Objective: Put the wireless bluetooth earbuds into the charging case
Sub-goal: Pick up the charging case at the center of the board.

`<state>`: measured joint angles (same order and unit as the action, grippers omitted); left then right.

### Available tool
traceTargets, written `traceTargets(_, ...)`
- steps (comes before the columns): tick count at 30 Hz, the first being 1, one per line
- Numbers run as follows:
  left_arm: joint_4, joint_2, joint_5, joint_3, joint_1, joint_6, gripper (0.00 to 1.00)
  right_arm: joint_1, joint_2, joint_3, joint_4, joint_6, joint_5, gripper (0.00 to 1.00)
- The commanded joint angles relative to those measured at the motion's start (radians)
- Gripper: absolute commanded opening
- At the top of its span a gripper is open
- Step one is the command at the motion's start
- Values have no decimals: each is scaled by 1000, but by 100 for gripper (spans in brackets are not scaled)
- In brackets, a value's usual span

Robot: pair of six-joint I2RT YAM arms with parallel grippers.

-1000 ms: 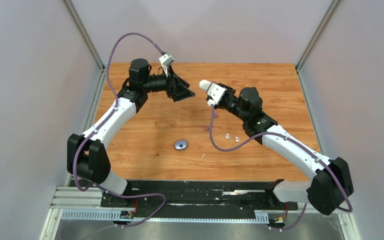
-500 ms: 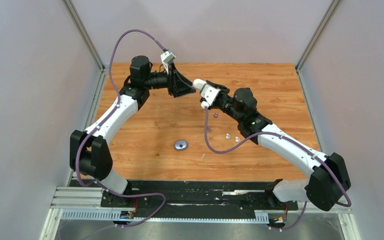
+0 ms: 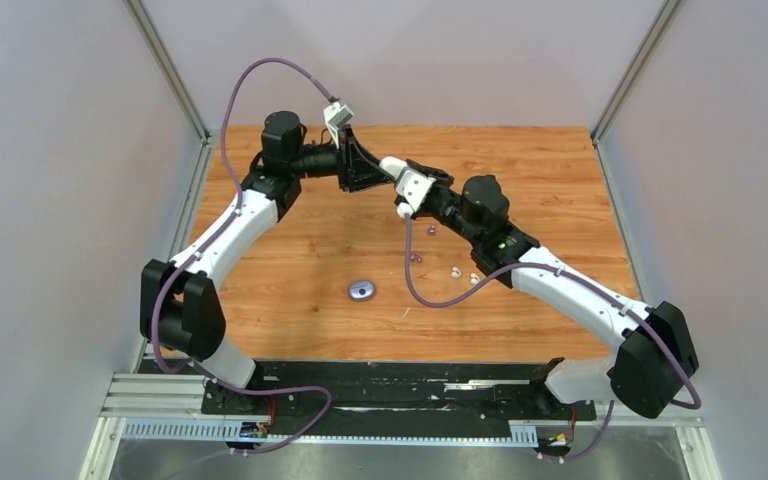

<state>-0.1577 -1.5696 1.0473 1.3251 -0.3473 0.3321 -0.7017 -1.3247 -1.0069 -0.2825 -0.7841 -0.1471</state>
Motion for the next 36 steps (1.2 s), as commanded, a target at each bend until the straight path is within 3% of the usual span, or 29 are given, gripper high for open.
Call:
traceTargets(1,-47,-9,25,42,-4,10,41,-8,-7,-47,-42,6,1,0)
traceTargets(7,-48,-13,25,46,-8,11,47,-12,-12,-51,-32,10,-13,0)
traceTargets(12,-46,-18,29,51,-11,9,46,-15,-14,-53,-29,14,-16,0)
traceTargets(21,-45,-24,46,58,-13,2,27,-15,-16,-55,-32,25,-8,0)
traceTargets(22,-45,-24,49,59,-12,-2,19,-14,-18,-58,-27,28,-8,3)
traceTargets(24,-43,-23,47,61,-14,-8,2,-12,-25,-73,6,47,-15,27)
traceTargets(25,-41,-22,47,62,-13,-15,0,-8,-28,-91,50,65,-27,42)
traceTargets(26,-38,-22,46,63,-13,-20,0,5,-31,-122,109,92,-56,64)
traceTargets(28,-15,-24,51,72,-13,-43,0,51,-38,-212,311,165,-173,83)
traceTargets(31,111,-35,75,120,-13,-177,0,145,-49,-324,542,254,-380,90)
traceTargets(36,401,-42,96,192,-13,-502,0,287,-108,-464,737,332,-687,85)
